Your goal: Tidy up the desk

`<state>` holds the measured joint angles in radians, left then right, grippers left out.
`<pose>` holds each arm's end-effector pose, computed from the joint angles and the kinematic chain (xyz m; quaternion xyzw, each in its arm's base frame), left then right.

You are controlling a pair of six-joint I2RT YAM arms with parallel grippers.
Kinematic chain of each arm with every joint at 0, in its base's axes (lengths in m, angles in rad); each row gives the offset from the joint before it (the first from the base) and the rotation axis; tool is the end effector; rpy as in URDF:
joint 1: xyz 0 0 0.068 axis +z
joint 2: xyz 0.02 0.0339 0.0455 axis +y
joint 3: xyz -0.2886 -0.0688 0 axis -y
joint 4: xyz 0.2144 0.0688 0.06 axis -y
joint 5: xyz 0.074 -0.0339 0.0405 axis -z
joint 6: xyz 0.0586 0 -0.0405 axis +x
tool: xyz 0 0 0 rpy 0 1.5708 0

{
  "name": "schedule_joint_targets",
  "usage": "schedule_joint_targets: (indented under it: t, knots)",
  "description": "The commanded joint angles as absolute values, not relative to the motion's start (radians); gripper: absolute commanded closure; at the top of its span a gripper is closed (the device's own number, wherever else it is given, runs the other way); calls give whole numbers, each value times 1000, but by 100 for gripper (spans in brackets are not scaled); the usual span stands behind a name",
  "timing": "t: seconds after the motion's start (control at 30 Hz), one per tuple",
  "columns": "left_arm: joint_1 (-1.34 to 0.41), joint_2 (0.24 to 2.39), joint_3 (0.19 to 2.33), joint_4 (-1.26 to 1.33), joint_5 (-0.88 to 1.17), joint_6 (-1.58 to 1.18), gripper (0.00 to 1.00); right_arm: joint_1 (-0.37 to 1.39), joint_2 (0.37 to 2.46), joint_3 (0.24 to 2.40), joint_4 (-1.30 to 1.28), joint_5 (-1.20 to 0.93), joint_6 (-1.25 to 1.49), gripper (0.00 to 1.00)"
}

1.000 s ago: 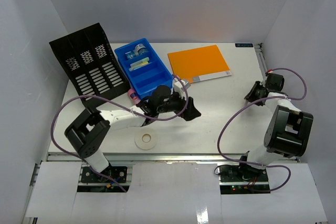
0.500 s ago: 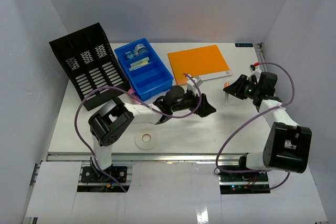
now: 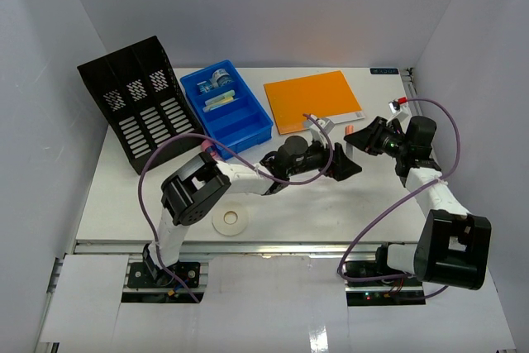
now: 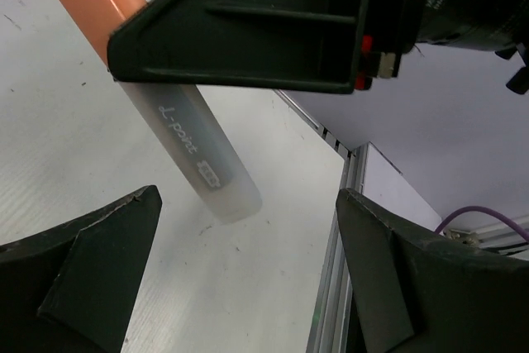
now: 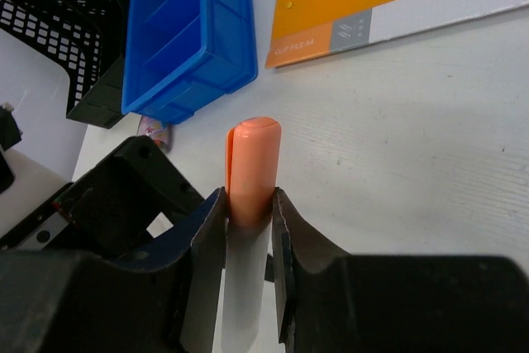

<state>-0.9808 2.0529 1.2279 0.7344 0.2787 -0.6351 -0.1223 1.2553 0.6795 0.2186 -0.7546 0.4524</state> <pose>0.2499 -0.4021 0.2406 0.2180 0.7042 -0.5536 0.3873 0.2553 0.0091 0.2806 0.0150 0.7919 0.3856 0.4732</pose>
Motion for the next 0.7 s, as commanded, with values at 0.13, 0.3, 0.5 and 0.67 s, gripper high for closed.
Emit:
schedule_joint_targets:
  t: [0.13, 0.3, 0.5, 0.67]
  knots:
    - [-996, 2058, 1340, 649, 135, -631, 5, -119, 1180, 647, 308, -804, 477, 92]
    - [-998, 2057, 1373, 593, 104, -617, 18, -120, 1168, 640, 317, -813, 483, 92]
    - [-997, 2050, 1379, 573, 120, -631, 44, -119, 1146, 629, 333, -818, 480, 92]
    - [-997, 2036, 1380, 542, 126, -619, 67, -121, 1133, 617, 352, -836, 463, 69]
